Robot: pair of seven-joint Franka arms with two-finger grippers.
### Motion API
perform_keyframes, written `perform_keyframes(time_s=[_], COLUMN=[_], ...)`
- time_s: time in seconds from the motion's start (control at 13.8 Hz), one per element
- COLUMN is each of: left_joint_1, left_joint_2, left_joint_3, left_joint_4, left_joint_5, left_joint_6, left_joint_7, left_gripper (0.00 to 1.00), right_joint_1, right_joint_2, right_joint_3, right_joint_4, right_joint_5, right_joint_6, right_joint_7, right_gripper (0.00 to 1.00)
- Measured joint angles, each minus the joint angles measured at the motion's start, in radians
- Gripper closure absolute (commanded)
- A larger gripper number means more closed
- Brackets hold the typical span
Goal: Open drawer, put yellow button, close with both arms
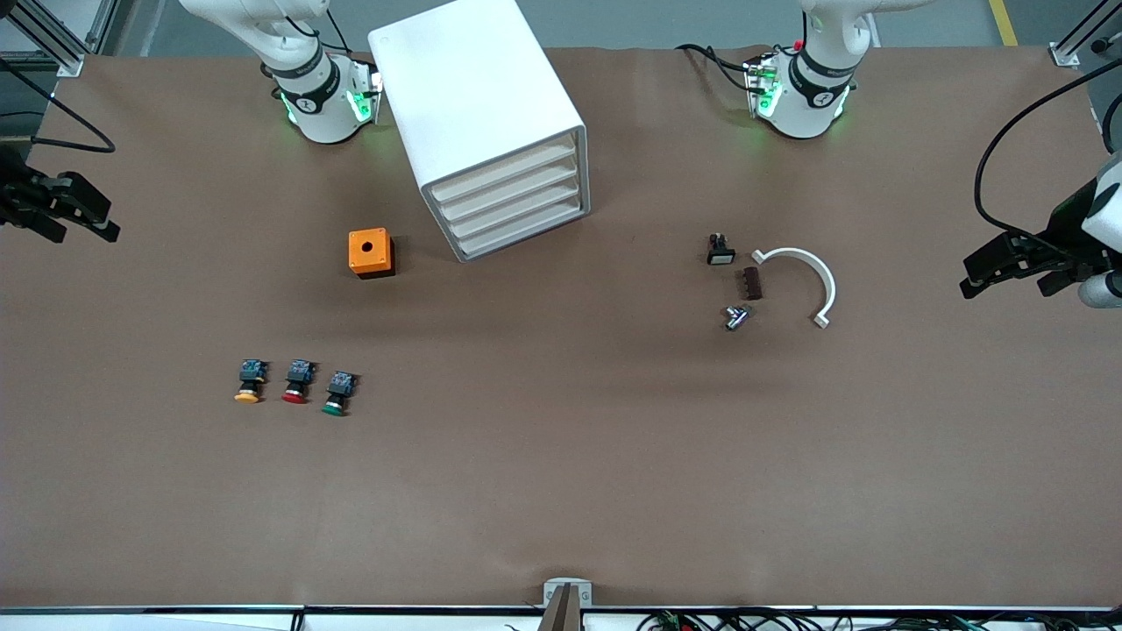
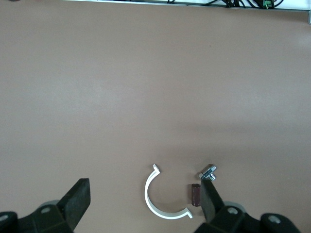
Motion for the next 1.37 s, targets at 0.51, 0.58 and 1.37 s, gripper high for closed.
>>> perform_keyframes(time_s=[0.51, 0.58, 1.37], left_joint_1=[0.000, 0.000, -0.032], left_joint_2=[0.000, 0.000, 0.106], left_joint_3=[0.000, 0.000, -0.014], left_joint_4=[0.000, 0.000, -0.003], left_joint_5=[0.000, 0.000, -0.019], left_joint_6=[0.000, 0.000, 0.000], left_joint_7=[0.000, 0.000, -0.102], left_gripper=[0.00, 0.00, 0.00], right_joint_1=[0.000, 0.000, 0.000], right_joint_2=[0.000, 0.000, 0.000], right_joint_3=[-0.004, -0.005, -0.006], right_joint_4=[0.000, 0.000, 0.000], right_joint_5=[0.000, 0.000, 0.000], right_joint_6=[0.000, 0.000, 0.000], right_joint_7=[0.000, 0.001, 0.001], right_gripper=[0.00, 0.00, 0.00])
